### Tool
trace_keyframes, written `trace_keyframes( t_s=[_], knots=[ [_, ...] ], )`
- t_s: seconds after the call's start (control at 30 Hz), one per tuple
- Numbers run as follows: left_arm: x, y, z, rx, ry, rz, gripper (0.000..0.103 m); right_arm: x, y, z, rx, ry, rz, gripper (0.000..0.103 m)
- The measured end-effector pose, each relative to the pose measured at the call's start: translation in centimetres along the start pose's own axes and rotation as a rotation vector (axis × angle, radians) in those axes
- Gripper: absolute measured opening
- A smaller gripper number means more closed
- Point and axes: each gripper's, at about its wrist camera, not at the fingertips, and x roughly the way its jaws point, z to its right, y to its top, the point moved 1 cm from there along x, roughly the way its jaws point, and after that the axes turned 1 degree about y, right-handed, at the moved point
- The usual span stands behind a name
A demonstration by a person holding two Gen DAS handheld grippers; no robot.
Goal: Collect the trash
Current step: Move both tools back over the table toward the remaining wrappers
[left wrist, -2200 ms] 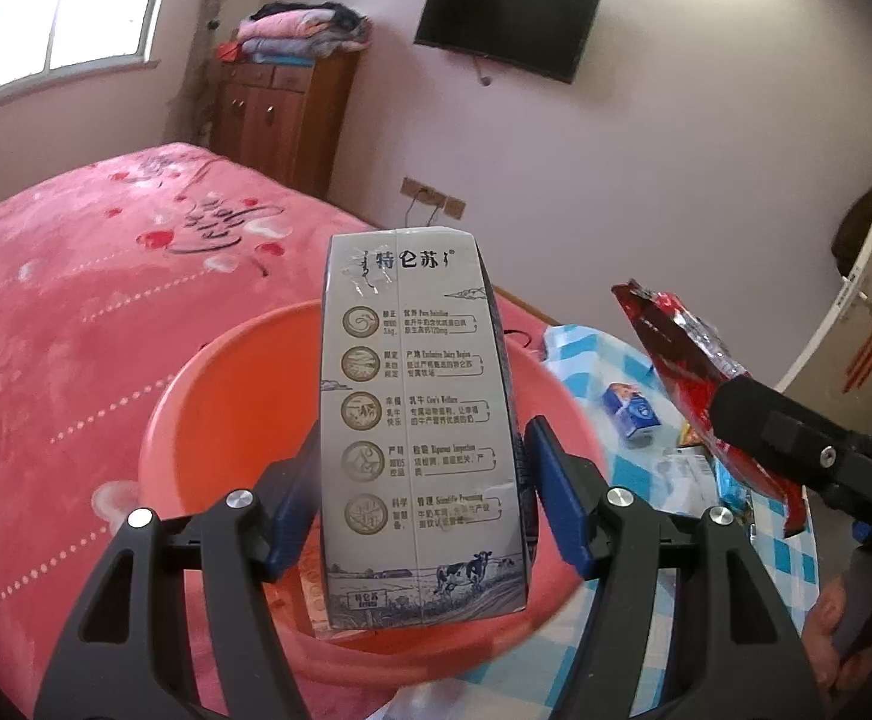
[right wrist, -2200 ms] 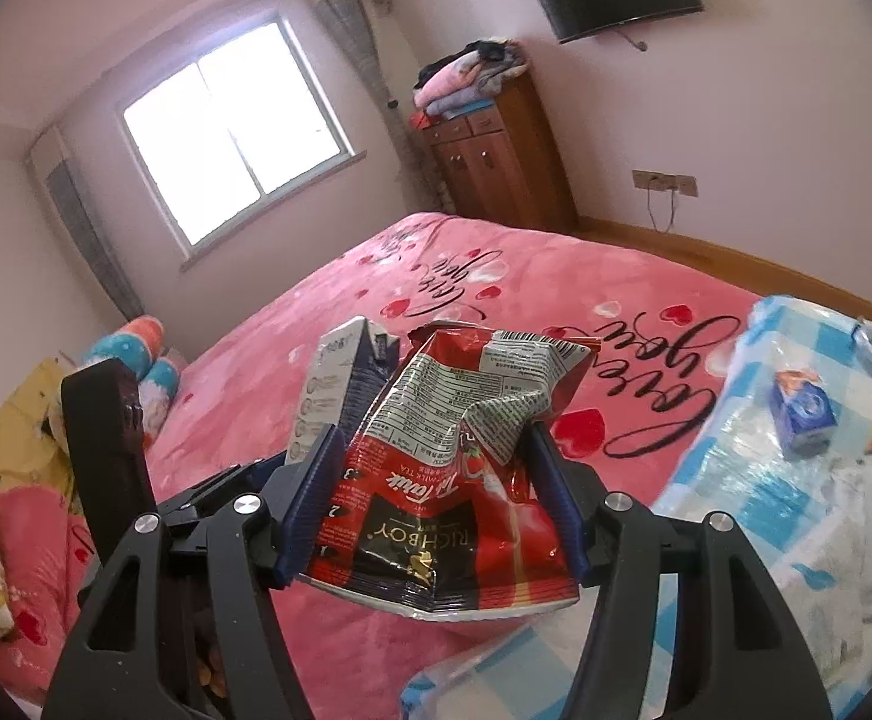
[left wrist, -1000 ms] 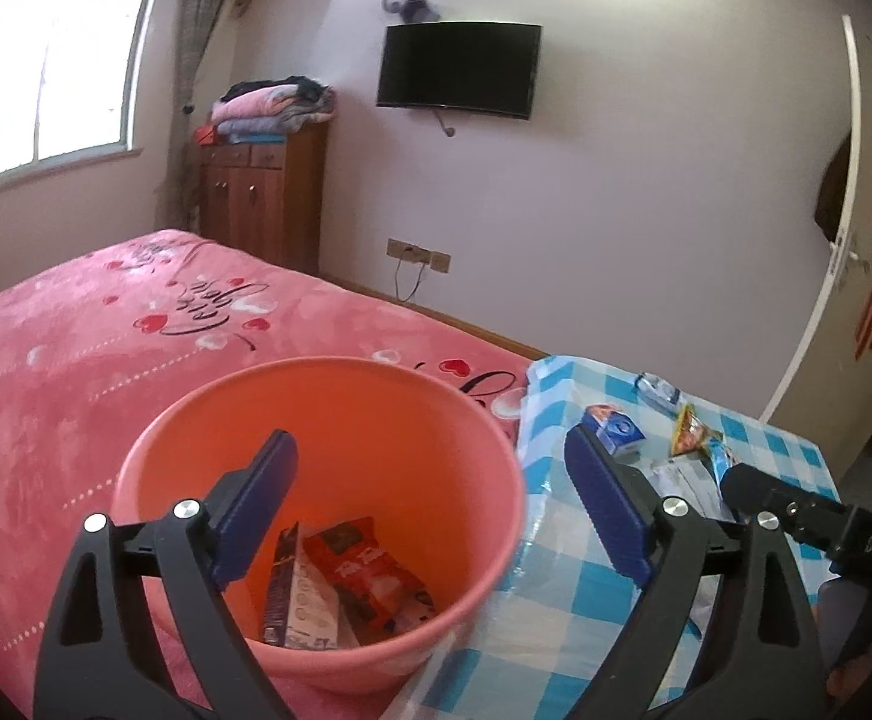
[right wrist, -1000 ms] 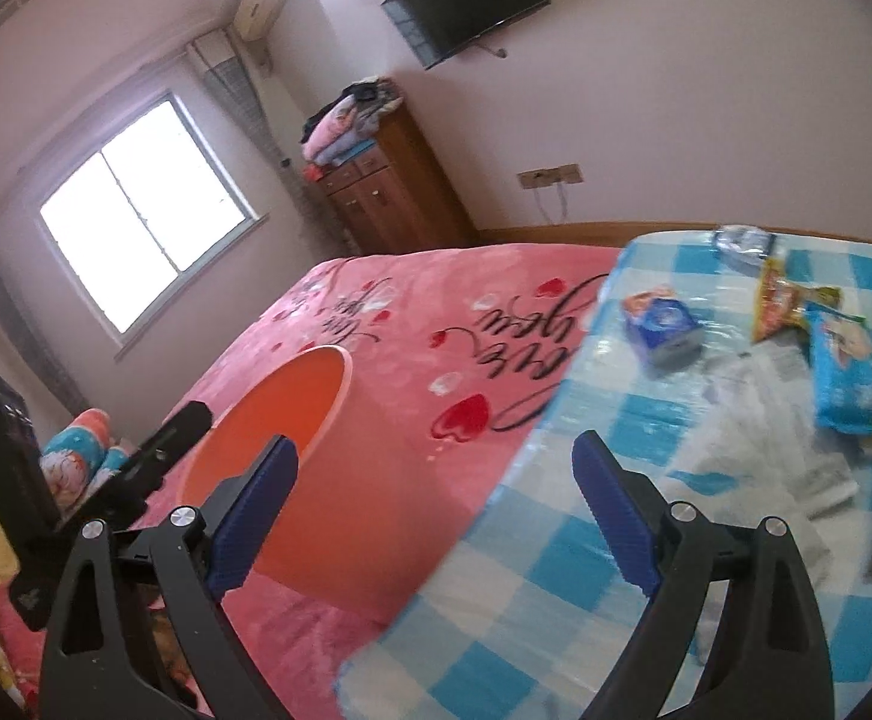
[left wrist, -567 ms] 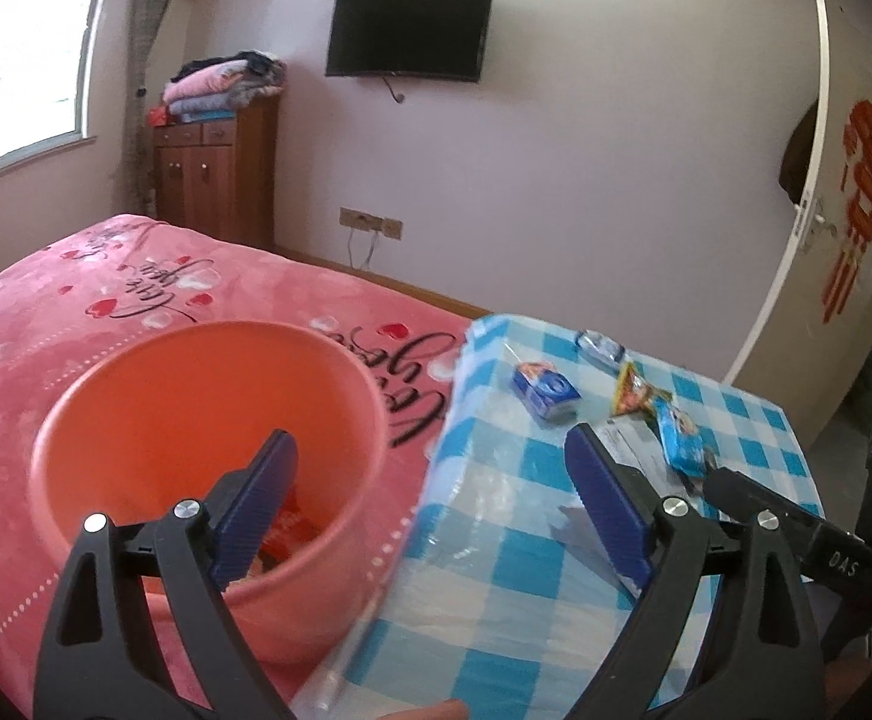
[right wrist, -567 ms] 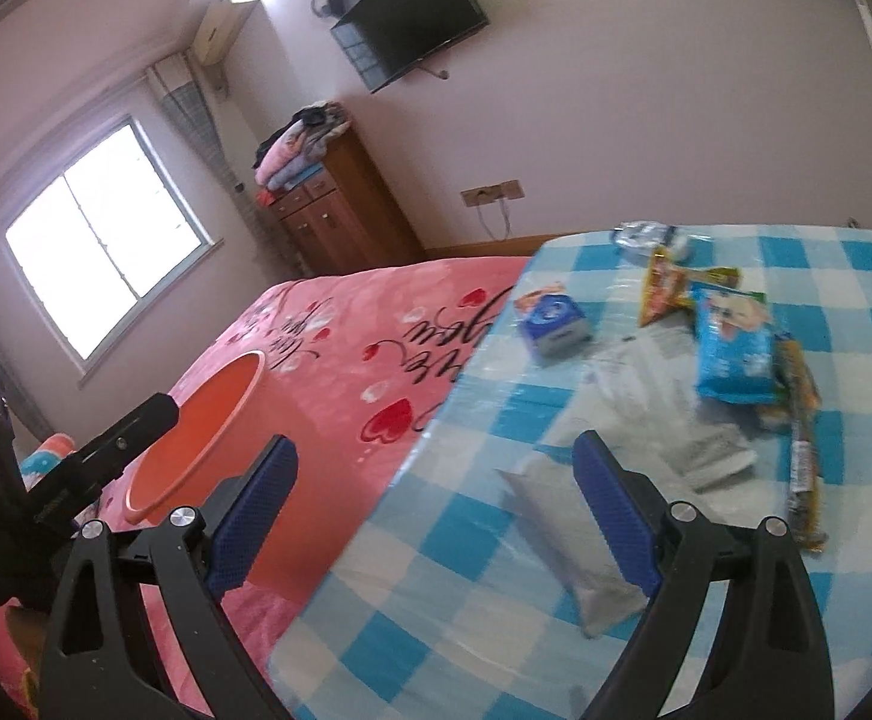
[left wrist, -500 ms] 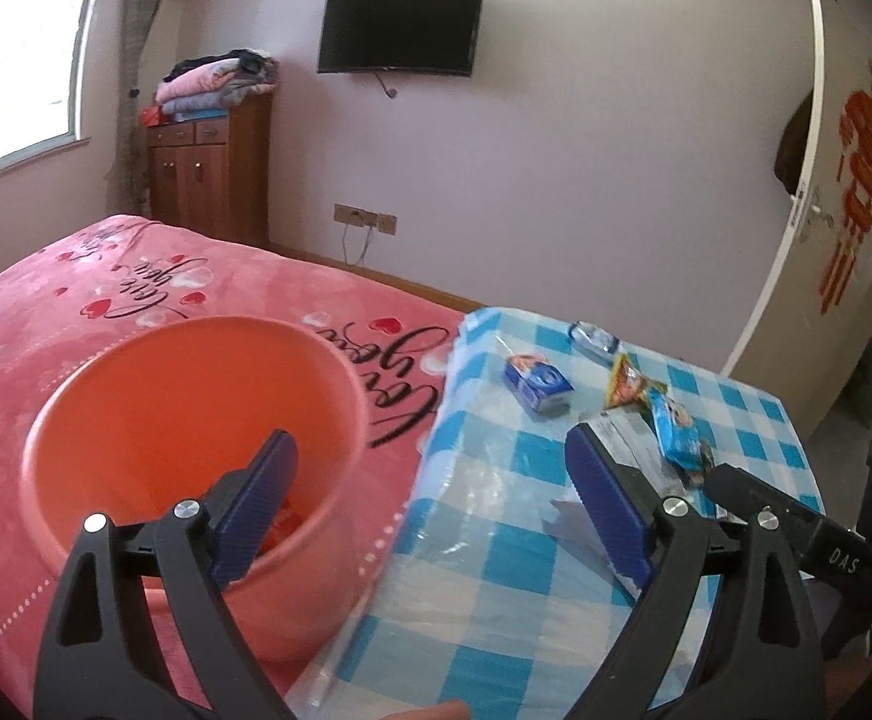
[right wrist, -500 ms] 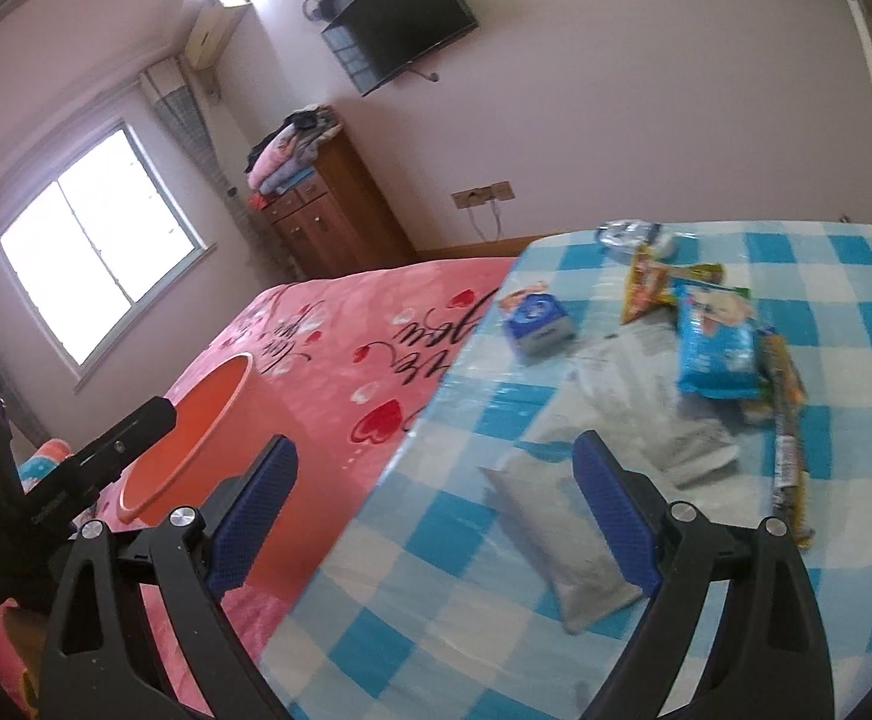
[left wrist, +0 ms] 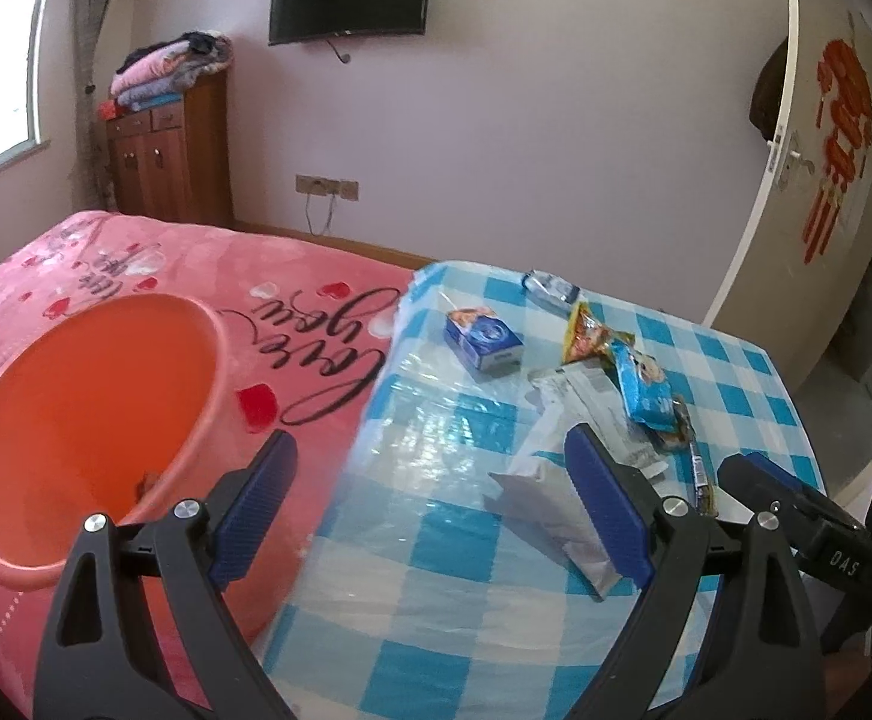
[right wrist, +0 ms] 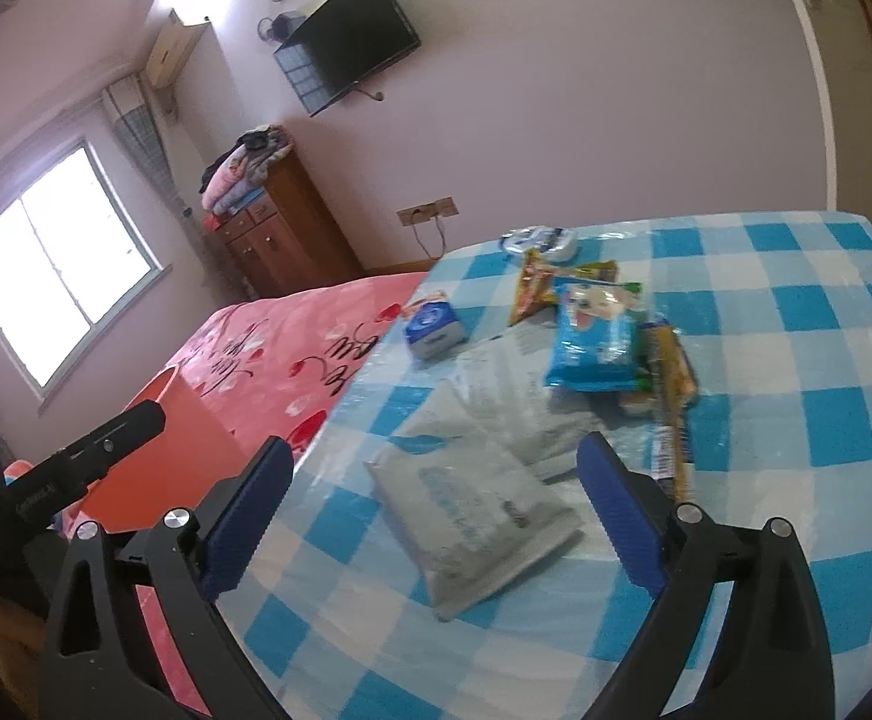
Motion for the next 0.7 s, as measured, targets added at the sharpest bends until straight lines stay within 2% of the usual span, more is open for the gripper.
trace_keyframes(
  t_s=[0.17, 0.47, 0.7],
  knots=[
    [2.2, 0.1, 1.2, -0.021, -0.027, -0.047, 0.091, 0.0, -0.2, 2.7, 0.024, -0.041, 0.002, 0.094],
    [7.5, 1.7, 3.5, -0.005, -0.018, -0.109, 0.091, 0.7, -0.5, 8.4, 0.126, -0.059, -0.025, 0.094],
    [13.1, 4.3, 4.4, -0.038, -0.064, -0.168, 0.091, 1.9, -0.5, 10.2, 0.156, -0.059, -0.062, 0.094]
  ],
)
